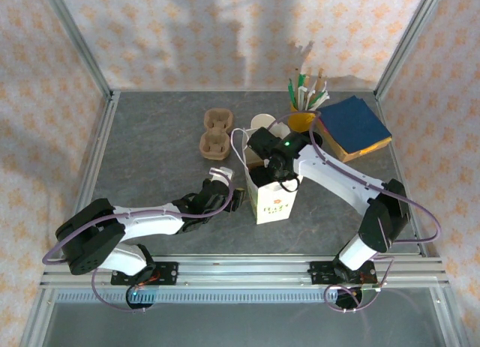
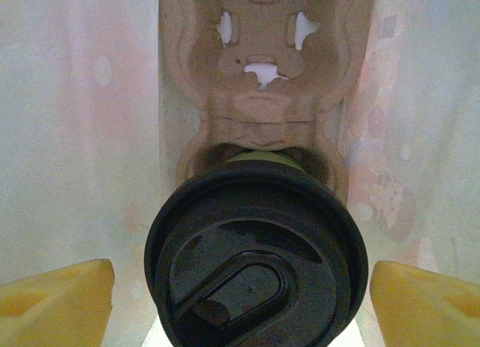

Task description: Pack the takeout coffee

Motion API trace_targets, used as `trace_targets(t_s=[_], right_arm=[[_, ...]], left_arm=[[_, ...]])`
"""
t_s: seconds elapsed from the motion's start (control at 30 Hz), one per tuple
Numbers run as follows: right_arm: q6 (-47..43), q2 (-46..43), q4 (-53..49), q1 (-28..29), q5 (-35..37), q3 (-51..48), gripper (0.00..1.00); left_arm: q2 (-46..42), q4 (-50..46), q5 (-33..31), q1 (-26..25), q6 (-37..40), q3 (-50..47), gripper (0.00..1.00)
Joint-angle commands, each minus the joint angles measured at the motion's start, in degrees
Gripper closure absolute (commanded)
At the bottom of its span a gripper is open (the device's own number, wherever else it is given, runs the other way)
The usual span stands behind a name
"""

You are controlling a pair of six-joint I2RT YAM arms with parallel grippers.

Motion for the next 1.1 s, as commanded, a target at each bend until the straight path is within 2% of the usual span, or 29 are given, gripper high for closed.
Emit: trace_targets(t_s=[0.0,1.07], right_arm=[[0.68,-1.77,0.57,-0.44,1.57,1.54,0.13],[0.87,-2.56,1.76,-0.37,2.2,4.15,0.2]], left_arm=[[0.57,-0.38,-1.3,-0.63,-0.14,0.45,0.18],[0.22,-1.39,-1.81,-0.63,0.35,1.29,0.18]])
